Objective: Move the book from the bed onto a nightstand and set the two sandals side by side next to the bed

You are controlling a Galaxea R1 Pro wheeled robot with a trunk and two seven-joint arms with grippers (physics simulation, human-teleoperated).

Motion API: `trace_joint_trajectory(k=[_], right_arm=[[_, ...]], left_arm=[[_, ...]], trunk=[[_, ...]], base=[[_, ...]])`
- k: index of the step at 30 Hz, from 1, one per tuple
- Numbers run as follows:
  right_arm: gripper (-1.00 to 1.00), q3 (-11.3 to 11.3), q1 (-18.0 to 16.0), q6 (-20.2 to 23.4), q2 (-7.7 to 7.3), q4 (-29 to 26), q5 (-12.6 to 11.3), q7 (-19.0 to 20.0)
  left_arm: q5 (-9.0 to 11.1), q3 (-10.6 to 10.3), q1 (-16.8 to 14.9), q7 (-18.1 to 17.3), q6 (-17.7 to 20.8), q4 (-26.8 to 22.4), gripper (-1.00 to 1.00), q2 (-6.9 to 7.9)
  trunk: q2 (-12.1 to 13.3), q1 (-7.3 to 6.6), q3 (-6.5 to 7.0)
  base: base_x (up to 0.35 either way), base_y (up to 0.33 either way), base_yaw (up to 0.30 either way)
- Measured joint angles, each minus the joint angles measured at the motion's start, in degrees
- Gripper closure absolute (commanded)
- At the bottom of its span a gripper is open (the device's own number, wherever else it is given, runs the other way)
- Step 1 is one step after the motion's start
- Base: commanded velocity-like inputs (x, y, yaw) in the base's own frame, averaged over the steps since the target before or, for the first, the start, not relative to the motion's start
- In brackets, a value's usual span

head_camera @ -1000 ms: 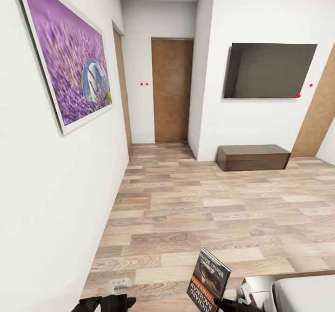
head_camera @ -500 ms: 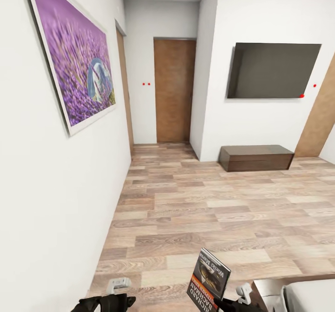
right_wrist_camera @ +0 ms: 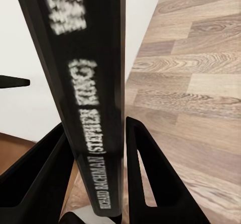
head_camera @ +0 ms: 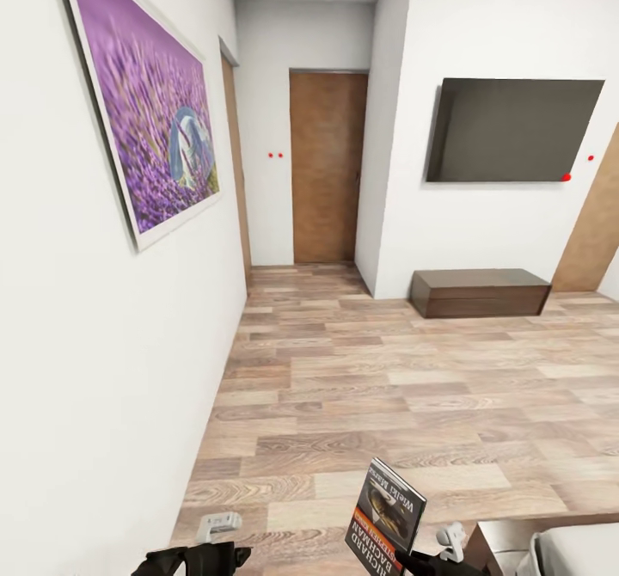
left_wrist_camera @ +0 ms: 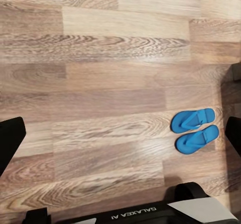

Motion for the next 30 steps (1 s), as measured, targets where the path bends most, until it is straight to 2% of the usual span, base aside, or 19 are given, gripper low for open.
trace_joint_trajectory(k=[7,21,30], right_arm=[[1.00,0.0,0.0,0.0,0.00,0.0,0.0,0.0],[1.00,0.0,0.0,0.0,0.00,0.0,-0.1,-0.1],[1.00,-0.3,0.0,-0.2,-0.47,3.0,-0.4,-0.2]], left_arm=[[0.0,0.0,0.0,0.0,-0.6,0.7,-1.00,0.01],[0.0,0.0,0.0,0.0,-0.8,1.5,-1.00,-0.03],[0.0,0.0,0.0,0.1,-1.8,1.6,-1.00,-0.06]], trunk=[[0.0,0.00,0.00],[0.0,0.00,0.00],[0.0,0.00,0.00]], base=[[0.000,0.000,0.134],[0.000,0.000,0.007],[0.000,0.000,0.000]])
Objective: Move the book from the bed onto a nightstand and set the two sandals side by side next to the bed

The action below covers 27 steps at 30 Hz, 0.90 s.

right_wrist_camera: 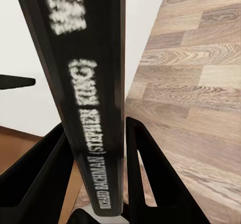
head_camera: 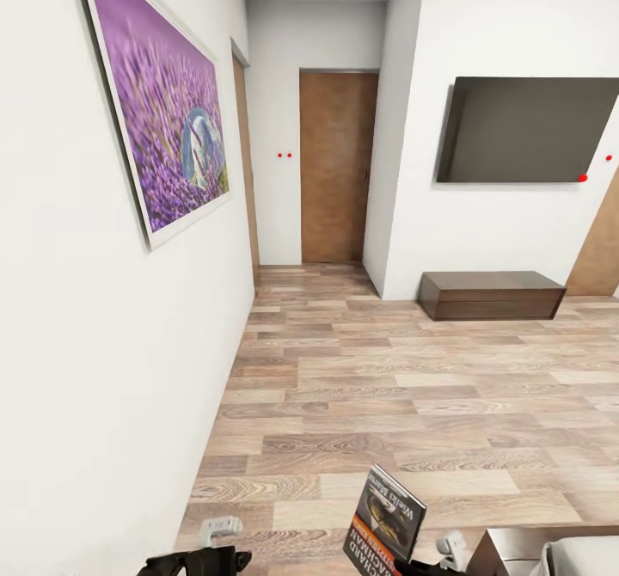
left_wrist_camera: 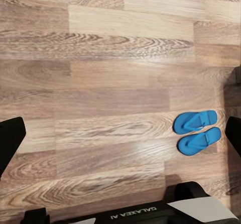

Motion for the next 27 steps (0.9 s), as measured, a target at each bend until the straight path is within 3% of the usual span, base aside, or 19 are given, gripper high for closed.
trace_joint_trajectory(k=[23,26,27], right_arm=[[1.00,0.2,0.0,0.2,0.36,0.4,0.3,0.4],[1.00,0.0,0.0,0.1,0.44,0.4,0.2,-3.3],[1.00,0.1,0.0,0.2,0.45,0.3,0.2,-6.3]], left_arm=[[0.0,-0.1,0.0,0.1,-1.7,0.1,-1.00,-0.01],[0.0,-0.1,0.0,0.1,-1.7,0.1,-1.00,-0.01],[0.0,-0.1,0.0,0.1,-1.7,0.1,-1.00,-0.01]], trunk=[[0.0,0.00,-0.05],[0.0,0.00,-0.05],[0.0,0.00,-0.05]], base=[[0.000,0.000,0.017],[0.000,0.000,0.012],[0.000,0.000,0.006]])
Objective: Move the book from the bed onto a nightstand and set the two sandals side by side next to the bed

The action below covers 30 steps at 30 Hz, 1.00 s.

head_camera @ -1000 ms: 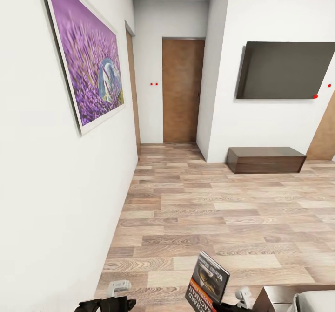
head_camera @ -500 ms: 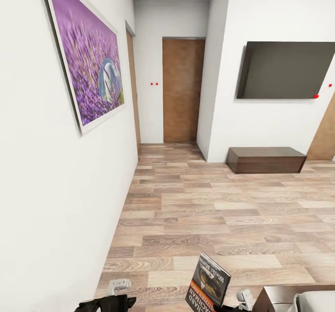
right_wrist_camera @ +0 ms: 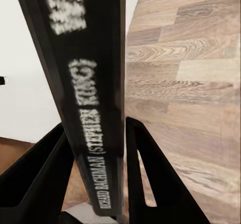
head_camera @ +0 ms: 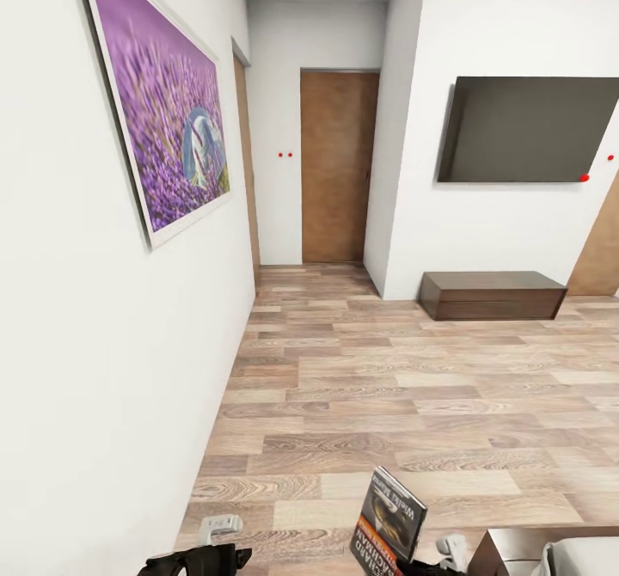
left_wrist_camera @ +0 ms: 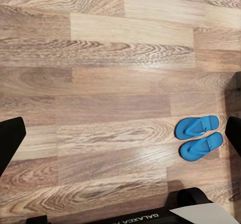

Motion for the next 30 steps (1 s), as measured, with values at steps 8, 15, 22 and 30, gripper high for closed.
trace_joint_trajectory(k=[8,15,22,30], right_arm=[[1.00,0.0,0.0,-0.1,0.03,0.0,0.0,-14.8],[1.00,0.1,0.0,-0.2,0.03,0.0,0.0,-15.7],[1.00,0.1,0.0,-0.2,0.04,0.0,0.0,-15.8],[1.00,0.1,0.0,-0.2,0.03,0.0,0.1,-15.9]], left_arm=[[0.0,0.0,0.0,0.0,0.0,0.1,-1.00,0.00],[-0.1,0.1,0.0,0.0,0.0,1.4,-1.00,-0.01],[-0.1,0.0,0.0,0.0,-0.1,1.6,-1.00,0.00],[-0.1,0.0,0.0,0.0,-0.1,1.6,-1.00,0.00]], trunk=[[0.0,0.00,0.00],[0.0,0.00,0.00],[0.0,0.00,0.00],[0.0,0.00,0.00]], base=[[0.000,0.000,0.001],[0.000,0.111,0.000],[0.000,0.062,0.044],[0.000,0.003,0.049]])
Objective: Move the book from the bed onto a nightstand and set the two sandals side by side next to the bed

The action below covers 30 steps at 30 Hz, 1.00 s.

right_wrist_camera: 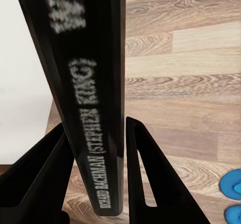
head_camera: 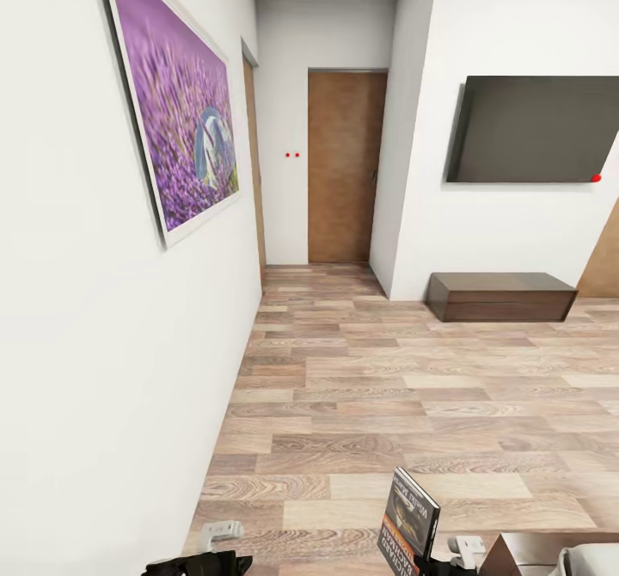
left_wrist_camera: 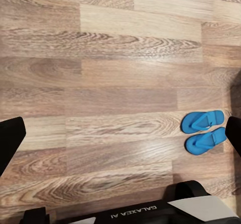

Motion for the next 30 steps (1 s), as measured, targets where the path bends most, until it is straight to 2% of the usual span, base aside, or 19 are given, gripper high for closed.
trace_joint_trajectory(k=[25,30], right_arm=[[1.00,0.0,0.0,-0.1,0.00,0.0,0.0,0.0],[1.00,0.0,0.0,-0.1,0.00,0.0,0.0,-0.2]], left_arm=[[0.0,0.0,0.0,0.0,0.0,0.0,-1.00,0.00],[0.0,0.0,0.0,0.0,0.0,0.0,-1.00,-0.01]], trunk=[[0.0,0.00,0.00],[0.0,-0.02,0.00]], base=[[0.001,0.000,0.001],[0.164,0.000,0.000]])
